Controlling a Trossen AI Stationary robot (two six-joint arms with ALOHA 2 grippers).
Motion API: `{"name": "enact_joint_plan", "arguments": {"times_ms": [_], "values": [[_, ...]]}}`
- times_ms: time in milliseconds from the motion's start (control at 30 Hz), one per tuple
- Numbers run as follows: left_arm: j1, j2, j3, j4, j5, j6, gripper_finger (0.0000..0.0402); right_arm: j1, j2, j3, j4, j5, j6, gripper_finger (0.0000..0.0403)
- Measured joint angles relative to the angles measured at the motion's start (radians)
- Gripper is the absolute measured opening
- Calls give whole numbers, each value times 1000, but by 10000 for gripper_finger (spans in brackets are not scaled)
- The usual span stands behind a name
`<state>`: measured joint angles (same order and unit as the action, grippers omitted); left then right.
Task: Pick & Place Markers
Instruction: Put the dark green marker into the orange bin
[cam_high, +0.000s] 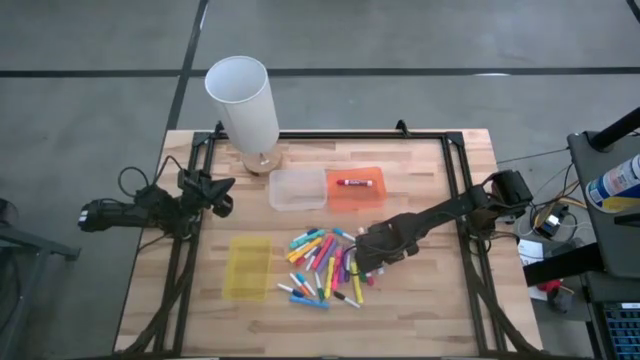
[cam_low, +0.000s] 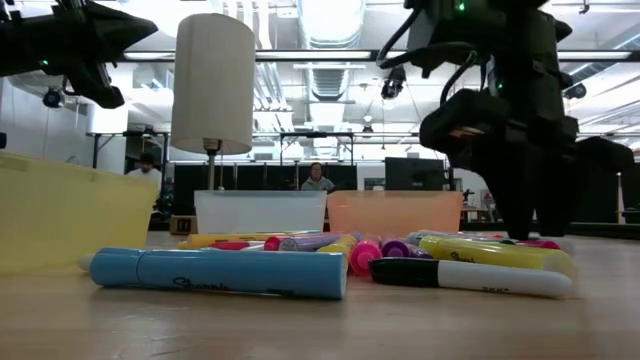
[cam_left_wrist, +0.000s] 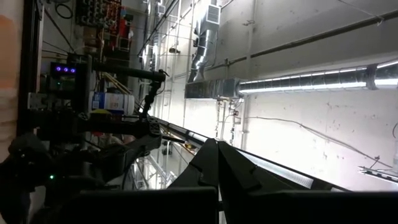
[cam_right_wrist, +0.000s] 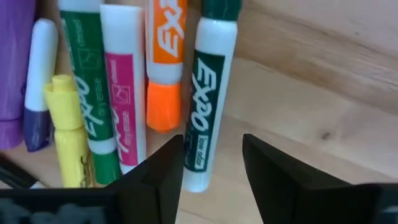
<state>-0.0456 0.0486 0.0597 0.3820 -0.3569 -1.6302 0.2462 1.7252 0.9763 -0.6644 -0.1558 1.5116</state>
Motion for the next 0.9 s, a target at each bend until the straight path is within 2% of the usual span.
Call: {"name": "enact_joint_plan", "arguments": {"times_ms": [267,533,767,900], "values": [[0,0,0,-1,0,0,0,0,-5,-57,13,-2,11,128],[0,0,0,-2,0,0,0,-7,-5,-63,17,-1,-29,52],[0,0,0,-2,0,0,0,-7,-5,23,-59,6,-107,51],[-1,0,0,-2,0,0,0,-8,-12,132,-215,48,-216,51]]}}
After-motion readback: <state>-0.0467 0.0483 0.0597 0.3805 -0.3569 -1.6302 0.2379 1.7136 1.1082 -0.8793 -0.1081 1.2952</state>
